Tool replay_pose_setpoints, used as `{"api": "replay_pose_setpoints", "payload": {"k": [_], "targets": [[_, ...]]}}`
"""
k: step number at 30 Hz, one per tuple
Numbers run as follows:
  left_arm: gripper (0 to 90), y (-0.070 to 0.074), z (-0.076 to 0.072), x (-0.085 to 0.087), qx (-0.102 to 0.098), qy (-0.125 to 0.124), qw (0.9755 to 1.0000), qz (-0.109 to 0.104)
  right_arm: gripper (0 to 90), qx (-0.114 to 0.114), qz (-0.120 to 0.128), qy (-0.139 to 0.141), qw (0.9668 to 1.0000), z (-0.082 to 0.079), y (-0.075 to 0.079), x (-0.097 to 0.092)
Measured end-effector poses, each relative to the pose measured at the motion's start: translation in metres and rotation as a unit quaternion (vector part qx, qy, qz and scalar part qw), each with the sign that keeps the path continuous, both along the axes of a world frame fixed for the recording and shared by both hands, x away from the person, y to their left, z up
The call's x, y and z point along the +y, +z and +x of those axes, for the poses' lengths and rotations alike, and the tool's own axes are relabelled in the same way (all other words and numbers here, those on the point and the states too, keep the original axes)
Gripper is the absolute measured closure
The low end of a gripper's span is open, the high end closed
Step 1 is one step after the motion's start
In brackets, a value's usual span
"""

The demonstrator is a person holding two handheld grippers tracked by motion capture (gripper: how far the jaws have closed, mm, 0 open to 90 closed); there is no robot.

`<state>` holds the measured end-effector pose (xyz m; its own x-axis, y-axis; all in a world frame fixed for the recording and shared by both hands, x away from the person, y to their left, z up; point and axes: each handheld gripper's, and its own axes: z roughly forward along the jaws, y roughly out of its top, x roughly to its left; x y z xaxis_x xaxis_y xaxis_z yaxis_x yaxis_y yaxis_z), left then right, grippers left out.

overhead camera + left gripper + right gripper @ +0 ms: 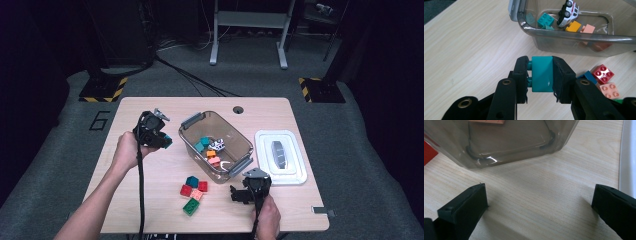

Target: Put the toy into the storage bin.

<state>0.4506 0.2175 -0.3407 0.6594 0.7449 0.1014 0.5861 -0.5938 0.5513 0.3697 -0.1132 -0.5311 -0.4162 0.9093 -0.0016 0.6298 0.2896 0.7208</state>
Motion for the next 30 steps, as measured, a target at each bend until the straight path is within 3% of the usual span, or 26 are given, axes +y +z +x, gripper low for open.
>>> {"api": "replay_pose_setpoints", "payload": {"k": [10,12,30], "targets": [[67.3,0.012,0.008,-0.012,-0.008,-0.008,0.9999,0.001,0.0,0.0,-0.005,0.006,1.0,-0.001,0.0,-0.002],[67.4,0.012,0.01,-0.015,-0.007,-0.01,0.9999,-0.002,0.0,0.001,0.001,-0.003,1.0,-0.002,0.0,-0.002],[67.4,0.017,0.03,-0.039,-0.026,-0.012,0.9995,-0.012,0.0,0.001,-0.001,0.006,1.0,-0.003,0.0,-0.006]]}}
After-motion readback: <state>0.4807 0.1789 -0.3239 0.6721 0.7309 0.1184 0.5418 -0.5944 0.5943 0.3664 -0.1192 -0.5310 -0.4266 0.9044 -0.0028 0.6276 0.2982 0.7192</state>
